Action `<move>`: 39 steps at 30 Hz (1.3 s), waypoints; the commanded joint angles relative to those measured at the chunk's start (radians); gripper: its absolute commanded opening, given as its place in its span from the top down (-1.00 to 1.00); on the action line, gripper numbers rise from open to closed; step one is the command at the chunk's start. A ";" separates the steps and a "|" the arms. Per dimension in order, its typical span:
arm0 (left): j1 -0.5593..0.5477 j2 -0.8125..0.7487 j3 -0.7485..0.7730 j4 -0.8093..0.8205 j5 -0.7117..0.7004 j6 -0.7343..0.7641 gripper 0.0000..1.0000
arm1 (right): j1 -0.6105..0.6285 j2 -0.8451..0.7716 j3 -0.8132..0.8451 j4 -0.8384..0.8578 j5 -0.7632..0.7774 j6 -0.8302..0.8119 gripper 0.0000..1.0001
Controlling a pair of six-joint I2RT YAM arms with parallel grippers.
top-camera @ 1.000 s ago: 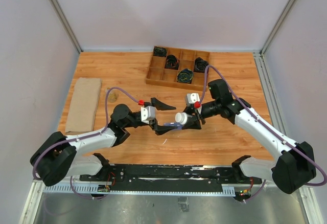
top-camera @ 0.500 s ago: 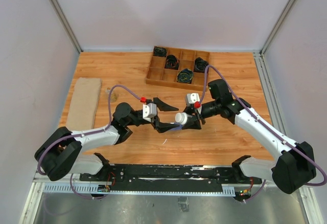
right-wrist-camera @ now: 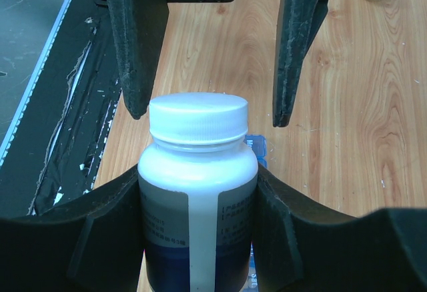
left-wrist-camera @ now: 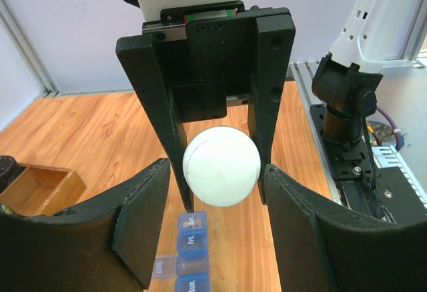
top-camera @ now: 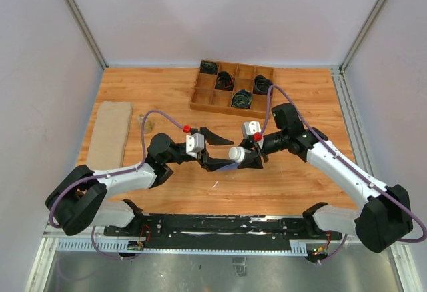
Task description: Sort the pills into containers
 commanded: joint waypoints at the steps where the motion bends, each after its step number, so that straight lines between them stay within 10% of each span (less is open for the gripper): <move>1: 0.002 0.011 0.029 0.041 0.001 -0.011 -0.24 | -0.015 -0.008 0.018 -0.004 -0.036 -0.012 0.99; 15: -0.014 0.019 0.033 0.030 -0.032 -0.019 -0.06 | -0.015 -0.010 0.018 -0.005 -0.036 -0.010 0.99; 22: -0.036 -0.015 -0.003 0.045 -0.101 -0.106 0.39 | -0.015 -0.008 0.021 -0.002 -0.014 -0.005 0.99; 39: -0.300 -0.178 -0.106 -0.033 -0.718 -0.465 0.92 | -0.017 0.004 0.022 0.045 0.035 0.075 0.99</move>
